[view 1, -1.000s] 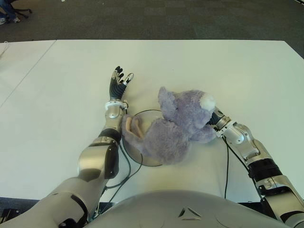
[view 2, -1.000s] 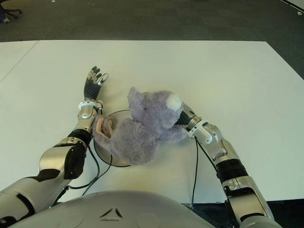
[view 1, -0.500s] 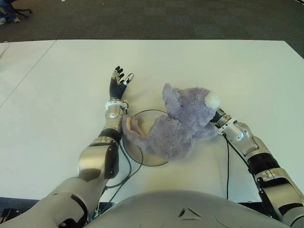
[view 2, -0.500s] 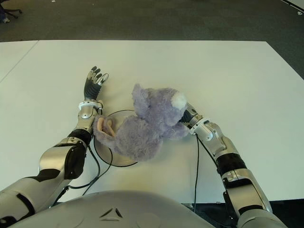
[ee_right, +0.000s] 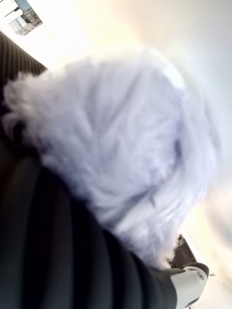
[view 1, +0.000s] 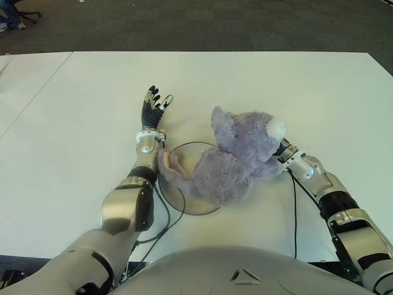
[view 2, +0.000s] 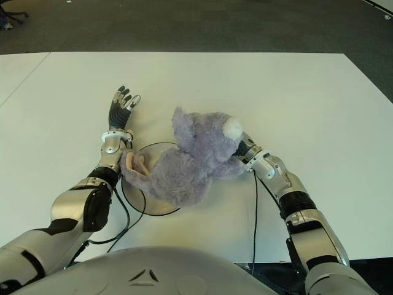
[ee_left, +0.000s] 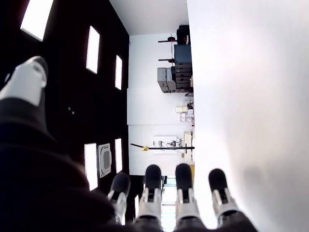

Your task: Put the doll into the plate.

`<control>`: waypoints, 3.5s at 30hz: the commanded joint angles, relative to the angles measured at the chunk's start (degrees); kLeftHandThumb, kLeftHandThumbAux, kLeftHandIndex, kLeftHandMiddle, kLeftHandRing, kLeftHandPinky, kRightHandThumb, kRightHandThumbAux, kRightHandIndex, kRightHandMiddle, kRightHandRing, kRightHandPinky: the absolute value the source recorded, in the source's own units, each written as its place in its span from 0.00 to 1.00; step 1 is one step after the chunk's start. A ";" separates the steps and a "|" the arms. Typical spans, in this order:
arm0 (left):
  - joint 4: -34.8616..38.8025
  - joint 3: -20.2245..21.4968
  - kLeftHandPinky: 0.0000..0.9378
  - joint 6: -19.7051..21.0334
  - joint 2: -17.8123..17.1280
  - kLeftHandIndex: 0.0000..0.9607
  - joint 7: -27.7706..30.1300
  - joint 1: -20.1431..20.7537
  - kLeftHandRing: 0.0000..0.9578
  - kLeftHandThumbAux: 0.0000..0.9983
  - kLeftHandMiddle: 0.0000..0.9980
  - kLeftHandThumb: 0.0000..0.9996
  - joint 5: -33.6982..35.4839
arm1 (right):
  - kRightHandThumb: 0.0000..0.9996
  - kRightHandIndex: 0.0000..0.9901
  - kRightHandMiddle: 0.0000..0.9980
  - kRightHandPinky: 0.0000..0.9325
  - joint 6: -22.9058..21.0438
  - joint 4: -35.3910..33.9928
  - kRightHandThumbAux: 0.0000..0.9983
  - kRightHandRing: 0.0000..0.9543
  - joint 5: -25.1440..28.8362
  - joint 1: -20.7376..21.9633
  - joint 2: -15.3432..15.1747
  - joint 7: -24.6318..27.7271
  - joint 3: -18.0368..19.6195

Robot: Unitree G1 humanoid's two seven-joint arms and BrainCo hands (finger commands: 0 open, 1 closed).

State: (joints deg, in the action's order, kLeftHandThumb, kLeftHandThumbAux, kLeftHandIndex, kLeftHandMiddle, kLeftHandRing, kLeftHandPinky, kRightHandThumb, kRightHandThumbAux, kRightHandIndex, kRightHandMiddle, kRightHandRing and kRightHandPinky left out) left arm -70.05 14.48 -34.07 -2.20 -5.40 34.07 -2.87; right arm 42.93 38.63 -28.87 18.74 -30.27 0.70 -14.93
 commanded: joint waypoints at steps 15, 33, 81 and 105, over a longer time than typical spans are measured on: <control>-7.76 -0.71 0.10 9.02 3.94 0.05 -1.06 -10.33 0.11 0.58 0.11 0.00 -0.58 | 0.31 0.00 0.00 0.00 -1.59 9.87 0.58 0.00 -0.08 3.63 1.54 -0.73 -2.01; -7.74 -0.47 0.10 8.61 3.72 0.03 -0.32 -10.55 0.10 0.58 0.10 0.00 -0.36 | 0.14 0.00 0.00 0.00 1.46 -2.32 0.52 0.00 -7.14 -1.28 6.03 -11.26 -5.67; -7.83 -0.80 0.08 9.36 3.70 0.04 -0.65 -10.30 0.10 0.58 0.10 0.00 -0.64 | 0.83 0.42 0.47 0.77 -4.35 -6.55 0.68 0.64 -8.41 0.22 10.41 -12.57 -7.62; -7.80 -0.74 0.07 9.70 4.11 0.02 -0.89 -10.14 0.08 0.59 0.08 0.00 -0.56 | 0.84 0.42 0.47 0.80 -5.51 -7.73 0.68 0.67 -8.39 0.00 9.91 -11.77 -7.44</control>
State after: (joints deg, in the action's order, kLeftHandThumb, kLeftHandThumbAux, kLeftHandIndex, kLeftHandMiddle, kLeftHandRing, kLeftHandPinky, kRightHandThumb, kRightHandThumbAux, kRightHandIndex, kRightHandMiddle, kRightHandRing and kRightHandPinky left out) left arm -70.05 13.95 -33.03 -2.13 -5.64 34.37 -3.35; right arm 38.75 31.57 -38.02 19.80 -20.61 -12.81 -22.11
